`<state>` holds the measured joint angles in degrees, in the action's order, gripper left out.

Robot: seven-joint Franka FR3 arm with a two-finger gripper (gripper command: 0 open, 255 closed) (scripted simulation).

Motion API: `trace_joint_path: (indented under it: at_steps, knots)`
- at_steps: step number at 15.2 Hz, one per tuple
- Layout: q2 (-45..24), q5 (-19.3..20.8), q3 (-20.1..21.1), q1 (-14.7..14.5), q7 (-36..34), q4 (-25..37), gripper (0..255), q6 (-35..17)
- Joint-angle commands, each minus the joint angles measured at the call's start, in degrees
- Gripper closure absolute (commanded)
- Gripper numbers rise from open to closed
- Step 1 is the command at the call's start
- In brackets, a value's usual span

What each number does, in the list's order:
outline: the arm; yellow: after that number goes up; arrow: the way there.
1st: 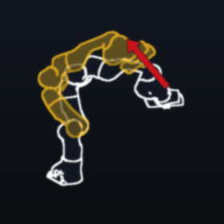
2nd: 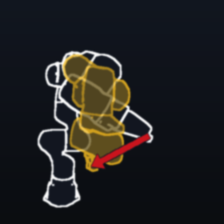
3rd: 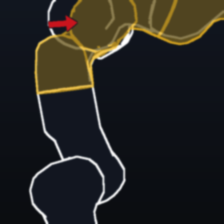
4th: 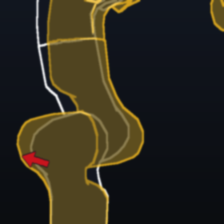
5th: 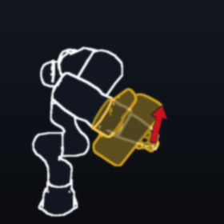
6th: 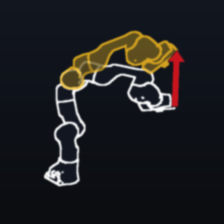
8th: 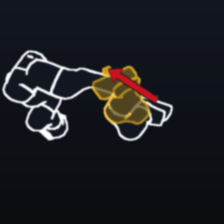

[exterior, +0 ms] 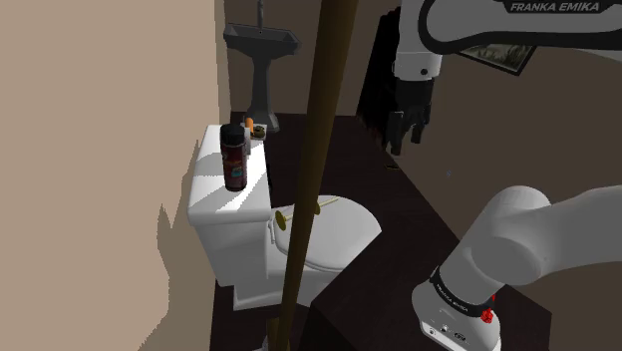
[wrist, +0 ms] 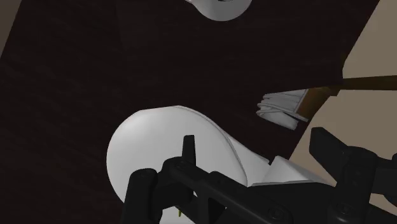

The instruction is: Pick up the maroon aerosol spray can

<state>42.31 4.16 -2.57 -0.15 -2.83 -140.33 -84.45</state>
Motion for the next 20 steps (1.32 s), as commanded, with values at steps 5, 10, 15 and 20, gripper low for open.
trace_joint_path:
  at_steps: [5,10,15,20]
  knots:
    - [-6.67,-3.51,2.12,-1.24,-3.84,2.86,0,-4.88]
    - [-15.47,-6.98,4.45,-2.55,-8.09,7.92,0,-10.22]
    - [-24.53,-9.45,6.42,-3.59,-11.95,14.58,0,-14.47]
    - [-33.77,-10.97,8.03,-4.49,-15.62,22.83,0,-17.45]
